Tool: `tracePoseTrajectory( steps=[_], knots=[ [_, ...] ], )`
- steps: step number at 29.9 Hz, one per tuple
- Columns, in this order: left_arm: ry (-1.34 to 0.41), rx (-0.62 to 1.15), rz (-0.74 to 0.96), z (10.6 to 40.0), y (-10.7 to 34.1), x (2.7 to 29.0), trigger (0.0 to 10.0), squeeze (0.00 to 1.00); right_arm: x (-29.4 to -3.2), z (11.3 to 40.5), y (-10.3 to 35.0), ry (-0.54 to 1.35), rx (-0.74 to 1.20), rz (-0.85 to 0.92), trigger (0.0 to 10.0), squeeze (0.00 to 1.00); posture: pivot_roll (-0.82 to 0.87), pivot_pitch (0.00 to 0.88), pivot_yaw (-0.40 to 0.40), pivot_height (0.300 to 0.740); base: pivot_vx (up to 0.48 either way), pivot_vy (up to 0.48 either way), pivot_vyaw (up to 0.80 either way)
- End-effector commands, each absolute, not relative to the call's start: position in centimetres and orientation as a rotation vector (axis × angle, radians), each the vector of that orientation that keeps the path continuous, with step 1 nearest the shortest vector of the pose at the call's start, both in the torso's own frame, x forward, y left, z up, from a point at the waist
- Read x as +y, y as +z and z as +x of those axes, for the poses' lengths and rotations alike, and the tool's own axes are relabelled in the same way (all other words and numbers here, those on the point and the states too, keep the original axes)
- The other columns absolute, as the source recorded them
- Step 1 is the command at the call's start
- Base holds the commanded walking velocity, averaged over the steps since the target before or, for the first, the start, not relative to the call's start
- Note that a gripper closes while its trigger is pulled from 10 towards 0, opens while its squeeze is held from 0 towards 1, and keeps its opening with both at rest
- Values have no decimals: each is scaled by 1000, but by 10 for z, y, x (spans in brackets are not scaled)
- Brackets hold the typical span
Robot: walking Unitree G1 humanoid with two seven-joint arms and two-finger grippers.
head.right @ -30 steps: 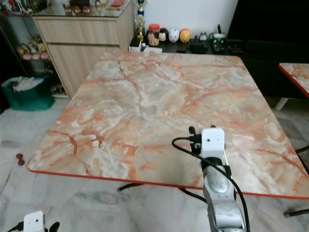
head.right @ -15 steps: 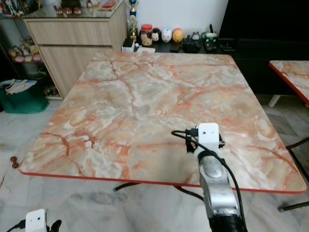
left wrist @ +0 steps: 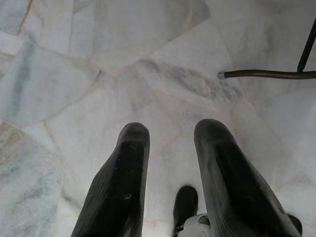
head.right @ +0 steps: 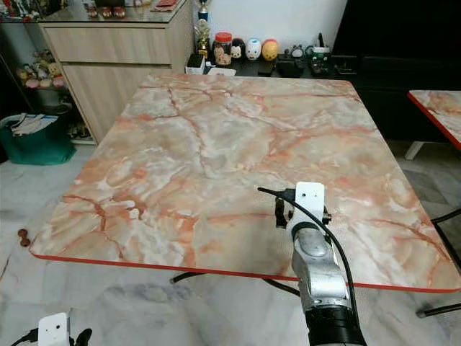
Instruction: Setting the table
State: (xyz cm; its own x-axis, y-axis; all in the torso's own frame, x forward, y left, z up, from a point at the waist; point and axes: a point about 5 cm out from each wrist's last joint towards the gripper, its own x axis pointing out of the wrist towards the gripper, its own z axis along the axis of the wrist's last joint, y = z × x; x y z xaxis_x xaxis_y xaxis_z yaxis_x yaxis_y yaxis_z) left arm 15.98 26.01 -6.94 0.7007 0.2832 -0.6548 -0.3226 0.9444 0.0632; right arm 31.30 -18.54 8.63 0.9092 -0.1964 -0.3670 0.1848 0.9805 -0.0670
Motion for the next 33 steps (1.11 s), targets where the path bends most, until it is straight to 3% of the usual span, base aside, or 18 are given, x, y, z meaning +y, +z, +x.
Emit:
tracePoseTrajectory(
  steps=[1,33],
  knots=[
    [337,734,-50,158,-71,260,10000,0,-190,312,82,-217,413,-18,10000,0,-39,0,1,740,0,0,0],
    [329,726,-36,160,-70,258,10000,0,-190,315,70,-126,504,-10,10000,0,-26,0,-7,740,0,0,0]
  ],
)
